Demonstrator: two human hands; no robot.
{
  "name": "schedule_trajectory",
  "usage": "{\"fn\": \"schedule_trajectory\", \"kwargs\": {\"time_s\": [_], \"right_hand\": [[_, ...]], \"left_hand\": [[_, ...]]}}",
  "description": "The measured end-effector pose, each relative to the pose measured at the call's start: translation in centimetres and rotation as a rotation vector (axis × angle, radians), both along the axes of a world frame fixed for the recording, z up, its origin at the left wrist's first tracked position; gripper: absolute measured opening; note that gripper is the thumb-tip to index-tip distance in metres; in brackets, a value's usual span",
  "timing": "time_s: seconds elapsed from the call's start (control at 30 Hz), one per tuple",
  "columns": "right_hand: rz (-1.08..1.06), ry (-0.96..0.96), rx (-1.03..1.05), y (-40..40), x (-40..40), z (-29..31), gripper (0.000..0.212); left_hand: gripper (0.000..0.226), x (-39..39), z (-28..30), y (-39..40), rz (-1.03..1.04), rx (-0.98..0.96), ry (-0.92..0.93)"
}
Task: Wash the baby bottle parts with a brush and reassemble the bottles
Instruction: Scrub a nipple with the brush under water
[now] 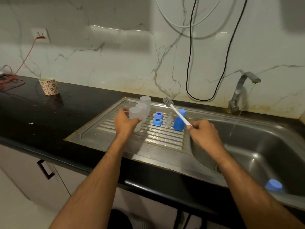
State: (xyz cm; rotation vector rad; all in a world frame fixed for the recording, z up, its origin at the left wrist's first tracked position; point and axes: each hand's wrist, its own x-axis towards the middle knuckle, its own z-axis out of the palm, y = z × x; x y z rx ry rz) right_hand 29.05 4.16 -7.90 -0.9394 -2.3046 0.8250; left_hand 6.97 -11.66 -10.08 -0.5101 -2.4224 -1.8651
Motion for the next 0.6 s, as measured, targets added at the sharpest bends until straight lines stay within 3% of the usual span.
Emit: {"fn": "schedule_trajectory", "kwargs": {"time_s": [0.37, 0.6], "right_hand": [[-0.076, 0.02, 0.016, 0.7, 3.8, 1.7, 0.023], [-0.168, 0.031, 0.002, 3.4, 8.8, 2.1, 0.025]], "left_hand": [[0.065, 1.5, 3.8, 0.7, 0.086, 0.073, 0.117], [0.058, 6.0, 4.6, 6.5, -0.064, 0.114, 0.169]]}}
